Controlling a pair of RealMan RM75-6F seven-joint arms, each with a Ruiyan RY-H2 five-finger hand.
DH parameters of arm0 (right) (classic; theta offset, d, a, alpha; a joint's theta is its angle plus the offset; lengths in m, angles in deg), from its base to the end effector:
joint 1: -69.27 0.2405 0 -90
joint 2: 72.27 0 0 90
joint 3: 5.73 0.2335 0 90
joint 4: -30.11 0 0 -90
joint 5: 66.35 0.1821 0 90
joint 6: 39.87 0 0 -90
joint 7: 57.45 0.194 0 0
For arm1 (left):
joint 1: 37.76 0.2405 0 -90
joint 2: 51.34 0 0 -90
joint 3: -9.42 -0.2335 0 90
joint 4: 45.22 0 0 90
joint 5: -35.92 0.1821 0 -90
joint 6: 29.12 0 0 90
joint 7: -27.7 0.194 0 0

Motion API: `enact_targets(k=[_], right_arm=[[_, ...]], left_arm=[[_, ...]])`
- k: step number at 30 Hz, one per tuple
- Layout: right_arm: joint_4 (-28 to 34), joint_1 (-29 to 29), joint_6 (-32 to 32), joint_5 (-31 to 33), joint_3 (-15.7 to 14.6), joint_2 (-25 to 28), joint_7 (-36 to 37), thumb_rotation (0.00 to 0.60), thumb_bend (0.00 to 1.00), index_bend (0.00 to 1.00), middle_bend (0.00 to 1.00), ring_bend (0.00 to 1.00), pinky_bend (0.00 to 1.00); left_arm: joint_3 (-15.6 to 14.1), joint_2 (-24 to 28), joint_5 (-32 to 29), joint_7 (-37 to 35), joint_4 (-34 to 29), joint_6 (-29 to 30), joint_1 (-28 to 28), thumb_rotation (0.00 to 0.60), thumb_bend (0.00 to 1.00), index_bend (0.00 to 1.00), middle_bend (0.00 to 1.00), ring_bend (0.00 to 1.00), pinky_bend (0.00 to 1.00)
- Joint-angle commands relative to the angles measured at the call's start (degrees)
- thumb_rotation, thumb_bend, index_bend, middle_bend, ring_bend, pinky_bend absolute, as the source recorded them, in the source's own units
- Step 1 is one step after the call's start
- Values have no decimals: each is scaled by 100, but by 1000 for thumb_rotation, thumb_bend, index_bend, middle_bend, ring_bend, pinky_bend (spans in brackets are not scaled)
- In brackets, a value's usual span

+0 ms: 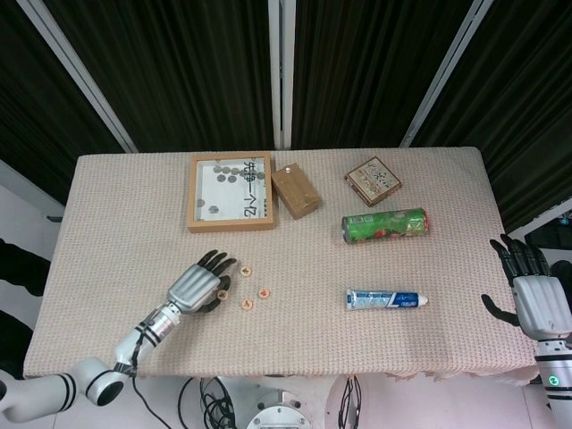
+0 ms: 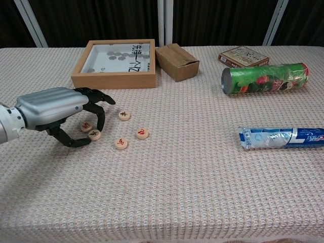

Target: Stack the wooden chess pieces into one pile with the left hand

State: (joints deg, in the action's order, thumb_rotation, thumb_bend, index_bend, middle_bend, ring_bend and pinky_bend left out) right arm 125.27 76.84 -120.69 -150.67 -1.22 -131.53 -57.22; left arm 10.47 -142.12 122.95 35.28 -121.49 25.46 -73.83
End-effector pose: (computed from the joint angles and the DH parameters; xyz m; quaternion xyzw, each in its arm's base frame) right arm -0.2719 -0.2448 0.1893 0.6089 -0.3830 0.3784 0.5826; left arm -0.1525 0.3129 -0.0449 -0.8173 -0.3198 -0.3431 0.3348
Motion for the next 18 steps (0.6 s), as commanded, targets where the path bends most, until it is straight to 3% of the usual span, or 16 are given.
enact_targets(k=[1, 18], right_arm=[[-2, -2, -3, 3, 1, -1, -3, 600, 207, 0, 0, 0, 0], [-3, -1, 1, 10, -3, -5, -20, 600, 207, 0, 0, 0, 0]], left_arm=[[-7, 3, -10, -6, 2, 2, -12, 600, 282, 460, 77, 0, 0], [77, 255, -239, 245, -383, 180, 29, 600, 284, 502, 90, 0, 0]])
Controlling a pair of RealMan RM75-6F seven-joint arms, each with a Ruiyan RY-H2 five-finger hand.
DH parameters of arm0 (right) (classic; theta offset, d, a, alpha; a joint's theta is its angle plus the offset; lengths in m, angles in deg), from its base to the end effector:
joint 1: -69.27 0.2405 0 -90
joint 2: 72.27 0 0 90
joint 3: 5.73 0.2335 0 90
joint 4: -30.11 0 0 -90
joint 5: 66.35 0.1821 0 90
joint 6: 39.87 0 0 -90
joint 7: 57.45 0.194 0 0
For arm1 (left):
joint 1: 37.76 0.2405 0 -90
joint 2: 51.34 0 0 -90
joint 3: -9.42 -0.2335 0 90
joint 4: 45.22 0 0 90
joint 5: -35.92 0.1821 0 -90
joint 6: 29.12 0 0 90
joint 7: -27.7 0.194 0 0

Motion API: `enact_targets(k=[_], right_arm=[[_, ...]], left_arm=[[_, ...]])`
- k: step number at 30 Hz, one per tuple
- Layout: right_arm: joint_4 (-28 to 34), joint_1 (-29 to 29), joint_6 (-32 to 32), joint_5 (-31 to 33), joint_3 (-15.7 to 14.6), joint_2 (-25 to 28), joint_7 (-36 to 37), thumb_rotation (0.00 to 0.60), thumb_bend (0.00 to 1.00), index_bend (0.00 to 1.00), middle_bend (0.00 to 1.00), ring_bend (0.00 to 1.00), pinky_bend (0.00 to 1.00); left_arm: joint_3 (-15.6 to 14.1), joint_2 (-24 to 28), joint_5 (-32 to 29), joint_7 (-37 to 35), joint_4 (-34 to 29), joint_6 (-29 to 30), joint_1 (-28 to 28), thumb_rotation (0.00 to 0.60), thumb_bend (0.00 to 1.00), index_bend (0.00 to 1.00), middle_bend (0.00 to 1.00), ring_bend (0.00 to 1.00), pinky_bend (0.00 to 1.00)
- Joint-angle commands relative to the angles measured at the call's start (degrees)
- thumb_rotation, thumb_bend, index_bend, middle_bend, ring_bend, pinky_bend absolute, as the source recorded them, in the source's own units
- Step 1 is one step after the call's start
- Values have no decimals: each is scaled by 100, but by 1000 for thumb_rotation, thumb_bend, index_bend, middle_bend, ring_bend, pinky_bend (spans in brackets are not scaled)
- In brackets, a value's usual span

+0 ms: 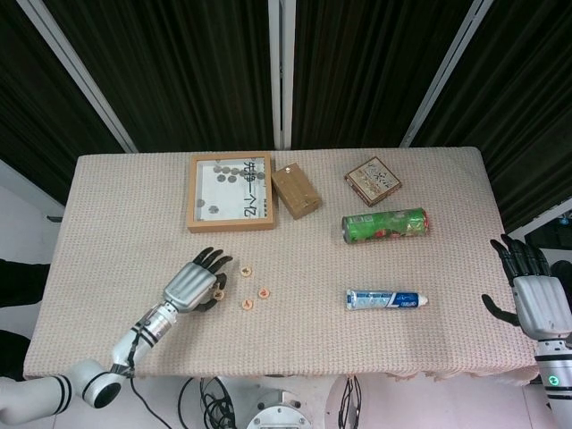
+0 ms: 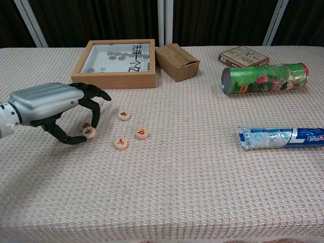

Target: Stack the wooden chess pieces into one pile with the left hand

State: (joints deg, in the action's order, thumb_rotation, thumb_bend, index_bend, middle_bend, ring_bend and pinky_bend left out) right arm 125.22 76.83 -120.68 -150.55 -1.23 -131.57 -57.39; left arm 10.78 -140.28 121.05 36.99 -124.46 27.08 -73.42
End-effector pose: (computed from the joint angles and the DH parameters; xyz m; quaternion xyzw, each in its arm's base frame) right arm -0.2725 -0.2447 0.1893 0.6088 -0.3827 0.3770 0.5837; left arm -0.1513 0.3144 -0.0324 -0.8065 -0.3236 -0.3515 0.3483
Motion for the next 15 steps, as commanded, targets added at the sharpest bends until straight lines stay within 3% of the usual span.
enact_targets(k=[1, 15], right_arm=[[5, 1, 2, -5, -3, 0, -7, 600, 207, 0, 0, 0, 0], [8, -1, 10, 8, -3, 14, 12, 600, 208, 0, 0, 0, 0]], left_arm=[[75, 101, -99, 120, -118, 7, -21, 600, 284, 502, 90, 0, 0], [118, 3, -337, 233, 34, -58, -54, 600, 283, 498, 90, 0, 0]])
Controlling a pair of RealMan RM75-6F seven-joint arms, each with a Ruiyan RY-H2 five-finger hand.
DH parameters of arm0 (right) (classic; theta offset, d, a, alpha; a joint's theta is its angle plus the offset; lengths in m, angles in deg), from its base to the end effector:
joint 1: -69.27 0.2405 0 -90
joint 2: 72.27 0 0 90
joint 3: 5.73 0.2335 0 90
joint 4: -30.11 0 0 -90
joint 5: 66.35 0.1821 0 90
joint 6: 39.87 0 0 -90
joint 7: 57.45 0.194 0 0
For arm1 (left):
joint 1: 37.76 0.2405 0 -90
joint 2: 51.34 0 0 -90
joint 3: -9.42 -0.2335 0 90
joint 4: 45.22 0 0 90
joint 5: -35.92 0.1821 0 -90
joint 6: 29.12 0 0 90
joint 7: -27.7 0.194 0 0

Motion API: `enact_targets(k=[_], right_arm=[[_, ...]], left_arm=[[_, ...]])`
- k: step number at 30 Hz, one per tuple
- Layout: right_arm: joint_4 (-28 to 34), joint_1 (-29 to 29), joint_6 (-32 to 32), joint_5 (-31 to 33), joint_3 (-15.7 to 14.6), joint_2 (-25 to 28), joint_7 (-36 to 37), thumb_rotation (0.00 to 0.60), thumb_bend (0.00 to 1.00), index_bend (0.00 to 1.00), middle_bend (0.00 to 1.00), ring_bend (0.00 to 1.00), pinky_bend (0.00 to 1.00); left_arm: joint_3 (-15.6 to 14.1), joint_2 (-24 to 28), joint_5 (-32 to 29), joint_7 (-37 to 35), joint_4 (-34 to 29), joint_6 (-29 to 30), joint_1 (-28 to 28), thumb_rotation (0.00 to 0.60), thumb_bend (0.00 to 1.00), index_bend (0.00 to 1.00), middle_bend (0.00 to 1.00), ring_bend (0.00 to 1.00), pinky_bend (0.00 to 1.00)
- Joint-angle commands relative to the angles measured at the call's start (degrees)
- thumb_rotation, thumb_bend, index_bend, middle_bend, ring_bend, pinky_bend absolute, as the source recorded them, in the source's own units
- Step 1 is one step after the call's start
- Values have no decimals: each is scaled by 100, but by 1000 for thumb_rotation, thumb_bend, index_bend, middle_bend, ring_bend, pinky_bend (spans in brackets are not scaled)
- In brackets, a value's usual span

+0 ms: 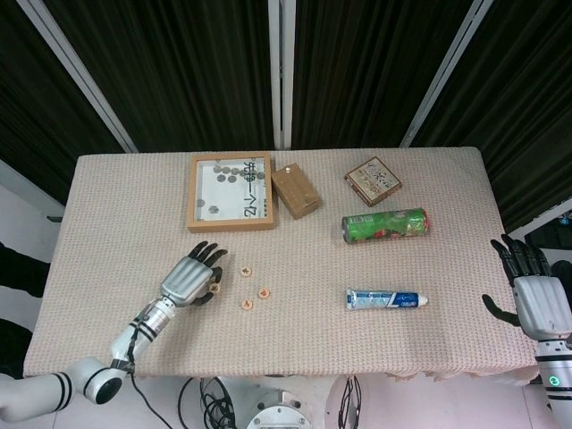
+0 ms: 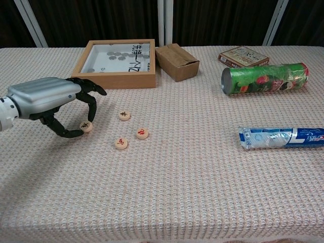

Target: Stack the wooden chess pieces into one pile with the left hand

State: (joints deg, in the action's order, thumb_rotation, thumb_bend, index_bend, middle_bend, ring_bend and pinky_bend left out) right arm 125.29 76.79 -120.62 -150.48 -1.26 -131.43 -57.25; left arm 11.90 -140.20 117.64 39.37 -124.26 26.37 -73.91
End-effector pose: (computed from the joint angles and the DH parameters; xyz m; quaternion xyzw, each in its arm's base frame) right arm -0.2729 -0.2444 0.1897 0.6083 -0.3840 0.3765 0.5837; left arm -0.1556 0.3245 -0.0284 -0.8000 -0.3267 -0.3417 0.3696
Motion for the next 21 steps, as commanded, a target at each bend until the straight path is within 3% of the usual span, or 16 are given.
enact_targets(k=[1, 21], right_arm=[[2, 4, 6, 0, 0, -3, -6, 600, 207, 0, 0, 0, 0], [36, -10, -35, -44, -7, 18, 39, 600, 217, 0, 0, 0, 0]], left_arm=[[6, -2, 4, -3, 17, 9, -11, 600, 284, 496, 90, 0, 0], [-33, 17, -39, -111, 52, -7, -28, 600, 284, 431, 90, 0, 0]])
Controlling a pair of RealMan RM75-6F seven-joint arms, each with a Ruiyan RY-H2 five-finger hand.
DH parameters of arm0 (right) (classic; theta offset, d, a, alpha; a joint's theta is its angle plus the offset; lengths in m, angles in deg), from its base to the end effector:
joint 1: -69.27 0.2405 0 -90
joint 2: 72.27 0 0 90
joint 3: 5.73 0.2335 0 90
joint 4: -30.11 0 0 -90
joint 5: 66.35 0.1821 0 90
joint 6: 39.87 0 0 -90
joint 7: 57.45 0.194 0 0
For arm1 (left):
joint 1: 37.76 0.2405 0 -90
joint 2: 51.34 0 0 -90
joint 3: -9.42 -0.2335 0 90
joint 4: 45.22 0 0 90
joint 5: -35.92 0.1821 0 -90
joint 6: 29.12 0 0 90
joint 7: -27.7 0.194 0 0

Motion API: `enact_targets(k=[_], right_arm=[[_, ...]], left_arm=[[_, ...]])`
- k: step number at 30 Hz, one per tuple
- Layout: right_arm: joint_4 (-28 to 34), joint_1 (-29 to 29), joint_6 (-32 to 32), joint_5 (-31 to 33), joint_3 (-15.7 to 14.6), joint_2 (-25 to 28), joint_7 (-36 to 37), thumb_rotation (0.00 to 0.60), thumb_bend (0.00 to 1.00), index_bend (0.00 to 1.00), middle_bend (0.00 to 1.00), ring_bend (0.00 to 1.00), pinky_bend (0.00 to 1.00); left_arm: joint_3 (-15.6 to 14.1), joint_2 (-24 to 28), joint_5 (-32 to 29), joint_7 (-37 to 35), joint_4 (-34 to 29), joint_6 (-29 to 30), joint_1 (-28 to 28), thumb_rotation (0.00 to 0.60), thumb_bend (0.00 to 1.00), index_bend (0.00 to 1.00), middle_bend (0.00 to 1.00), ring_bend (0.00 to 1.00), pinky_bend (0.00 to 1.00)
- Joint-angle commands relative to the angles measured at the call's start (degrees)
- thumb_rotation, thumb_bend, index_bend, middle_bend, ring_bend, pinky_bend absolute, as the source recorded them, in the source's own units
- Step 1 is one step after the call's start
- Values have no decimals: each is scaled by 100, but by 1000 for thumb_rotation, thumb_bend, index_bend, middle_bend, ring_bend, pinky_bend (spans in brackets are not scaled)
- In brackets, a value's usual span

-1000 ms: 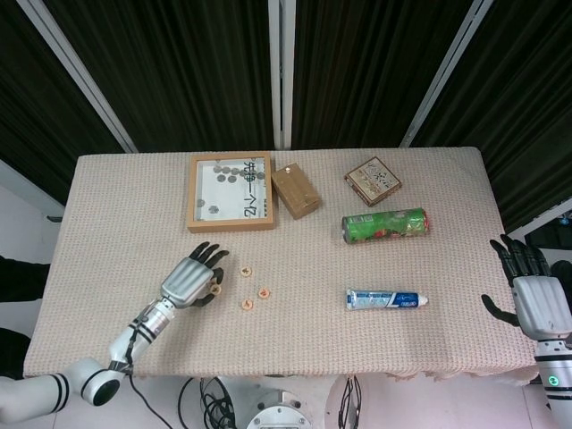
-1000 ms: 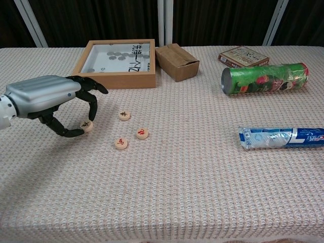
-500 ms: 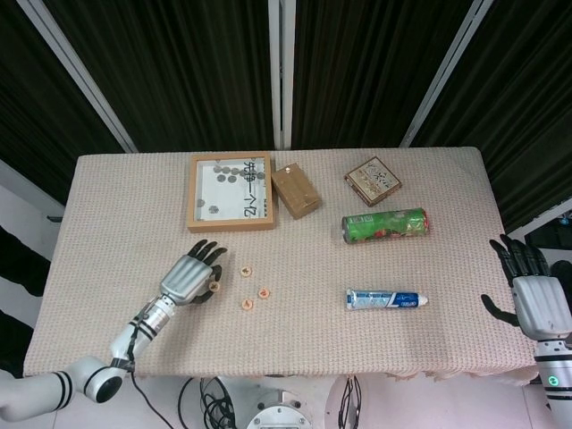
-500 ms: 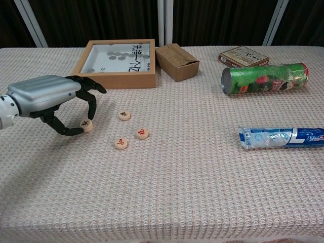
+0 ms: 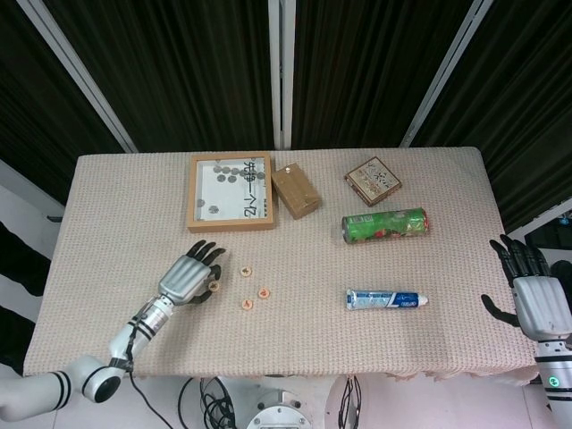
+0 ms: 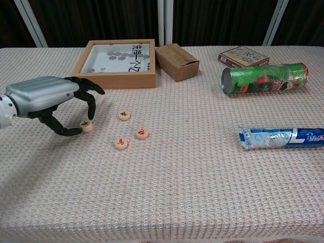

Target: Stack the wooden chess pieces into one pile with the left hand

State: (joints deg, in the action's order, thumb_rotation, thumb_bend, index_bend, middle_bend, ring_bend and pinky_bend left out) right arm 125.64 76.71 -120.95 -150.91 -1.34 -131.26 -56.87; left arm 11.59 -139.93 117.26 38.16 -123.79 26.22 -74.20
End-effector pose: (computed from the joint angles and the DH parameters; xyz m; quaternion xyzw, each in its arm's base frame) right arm -0.2707 -0.2436 0.1901 0.6080 -0.3843 0.3813 0.5807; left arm -0.1588 0.3265 -0.0274 -0.7980 -0.3332 -0.3400 0.3695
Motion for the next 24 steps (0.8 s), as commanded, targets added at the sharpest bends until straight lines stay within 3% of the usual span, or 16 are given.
enact_targets(k=[1, 8, 16, 24], right_arm=[[-2, -2, -6, -2, 1, 1, 2, 600, 216, 0, 0, 0, 0], [-18, -6, -14, -5, 3, 6, 34, 600, 216, 0, 0, 0, 0], [-15, -3, -15, -28, -3, 9, 50, 600, 217, 0, 0, 0, 0], [1, -35, -87, -86, -15, 37, 104, 600, 218, 0, 0, 0, 0]], left_arm=[[0, -15, -2, 14, 4, 20, 3, 600, 284, 427, 90, 0, 0], [4, 45, 25, 125, -139, 163, 43, 600, 283, 389, 90, 0, 0], [-126, 343, 126, 660, -1072, 628, 300, 600, 283, 358, 89, 0, 0], [-365, 102, 502, 577, -1378, 577, 299, 600, 282, 365, 75, 0, 0]])
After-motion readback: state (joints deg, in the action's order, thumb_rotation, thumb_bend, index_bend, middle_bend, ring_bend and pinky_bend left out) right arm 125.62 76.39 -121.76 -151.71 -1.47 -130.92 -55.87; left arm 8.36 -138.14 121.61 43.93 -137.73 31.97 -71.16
